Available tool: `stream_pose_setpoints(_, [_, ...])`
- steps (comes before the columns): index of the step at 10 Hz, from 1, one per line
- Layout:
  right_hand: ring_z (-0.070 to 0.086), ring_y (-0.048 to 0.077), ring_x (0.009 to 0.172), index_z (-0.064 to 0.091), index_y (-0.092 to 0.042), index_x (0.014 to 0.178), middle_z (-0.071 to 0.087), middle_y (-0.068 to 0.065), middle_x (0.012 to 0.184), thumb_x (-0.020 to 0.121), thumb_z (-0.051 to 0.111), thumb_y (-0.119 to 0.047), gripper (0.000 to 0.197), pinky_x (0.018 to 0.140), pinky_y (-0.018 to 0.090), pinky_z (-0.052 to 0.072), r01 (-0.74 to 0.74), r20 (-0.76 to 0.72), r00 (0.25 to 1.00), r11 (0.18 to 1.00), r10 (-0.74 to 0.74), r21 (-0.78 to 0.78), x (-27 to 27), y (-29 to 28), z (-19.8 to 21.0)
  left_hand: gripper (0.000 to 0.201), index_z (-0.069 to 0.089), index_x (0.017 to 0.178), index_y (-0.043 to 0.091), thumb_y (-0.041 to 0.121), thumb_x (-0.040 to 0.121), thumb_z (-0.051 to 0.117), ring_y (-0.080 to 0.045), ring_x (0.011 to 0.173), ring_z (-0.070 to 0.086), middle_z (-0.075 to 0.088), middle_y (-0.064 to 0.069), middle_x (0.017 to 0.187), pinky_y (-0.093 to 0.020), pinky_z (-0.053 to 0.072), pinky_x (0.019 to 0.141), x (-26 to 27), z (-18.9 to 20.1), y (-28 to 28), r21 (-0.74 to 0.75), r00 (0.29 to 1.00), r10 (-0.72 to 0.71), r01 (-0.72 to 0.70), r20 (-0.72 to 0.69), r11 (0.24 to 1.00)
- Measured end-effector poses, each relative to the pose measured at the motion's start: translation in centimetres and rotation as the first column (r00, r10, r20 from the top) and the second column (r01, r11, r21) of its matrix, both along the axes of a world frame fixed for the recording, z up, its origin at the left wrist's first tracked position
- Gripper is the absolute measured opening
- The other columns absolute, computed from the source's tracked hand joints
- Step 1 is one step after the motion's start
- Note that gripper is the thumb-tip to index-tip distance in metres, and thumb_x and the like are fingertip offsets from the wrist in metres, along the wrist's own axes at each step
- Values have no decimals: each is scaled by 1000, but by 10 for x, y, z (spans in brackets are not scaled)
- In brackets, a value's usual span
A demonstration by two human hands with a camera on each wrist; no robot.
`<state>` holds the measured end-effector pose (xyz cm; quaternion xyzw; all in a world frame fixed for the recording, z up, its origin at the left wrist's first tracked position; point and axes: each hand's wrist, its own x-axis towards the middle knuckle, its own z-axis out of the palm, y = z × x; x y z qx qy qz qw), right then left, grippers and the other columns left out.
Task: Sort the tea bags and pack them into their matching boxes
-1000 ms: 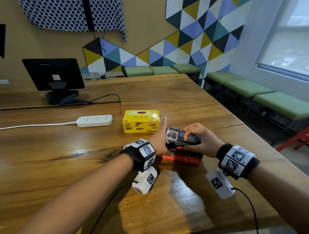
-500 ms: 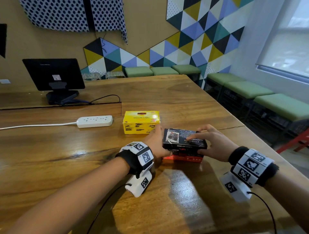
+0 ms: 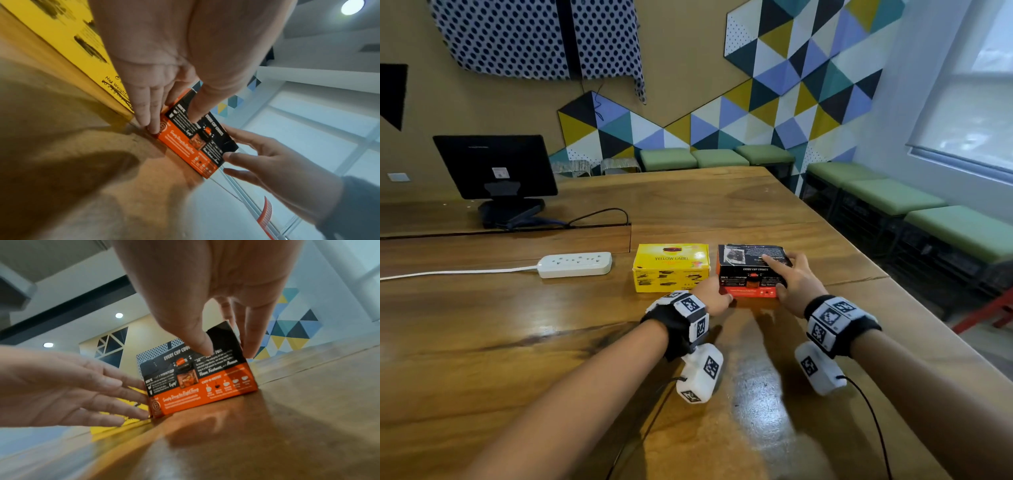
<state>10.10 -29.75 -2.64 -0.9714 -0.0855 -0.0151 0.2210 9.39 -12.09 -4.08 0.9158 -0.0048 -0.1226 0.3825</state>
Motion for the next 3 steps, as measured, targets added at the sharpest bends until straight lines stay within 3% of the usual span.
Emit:
stream_pose_setpoints(1, [52, 28, 113, 21, -35, 145, 6, 7, 152, 88, 45, -4, 69, 89, 29, 48, -14, -48, 999, 997, 11, -70, 12, 10, 1, 59, 19, 144, 7, 14, 93, 49, -29, 123, 50, 51, -12, 134, -34, 40, 104, 3, -2, -2, -49, 999, 6, -8, -50, 999])
stream_pose_setpoints(2, [45, 30, 123, 16, -35, 146, 2, 8, 153, 88, 47, -8, 71, 99, 33, 46, -34, -106, 994, 995, 25, -90, 14, 15, 9, 84, -14, 147, 10, 17, 93, 49, -26, 130, 45, 42, -12, 144, -38, 37, 110, -2, -5, 1, -103, 994, -5, -6, -114, 995])
stream_pose_setpoints(3, [30, 30, 135, 10, -34, 147, 2, 11, 154, 89, 50, -12, 74, 110, 38, 36, -33, -128, 991, 999, 29, -28, 6, 10, 10, 79, -3, 149, 8, 25, 94, 51, -23, 135, 40, 33, -10, 150, -34, 35, 111, -21, -6, 8, -60, 994, -54, 49, -94, 997])
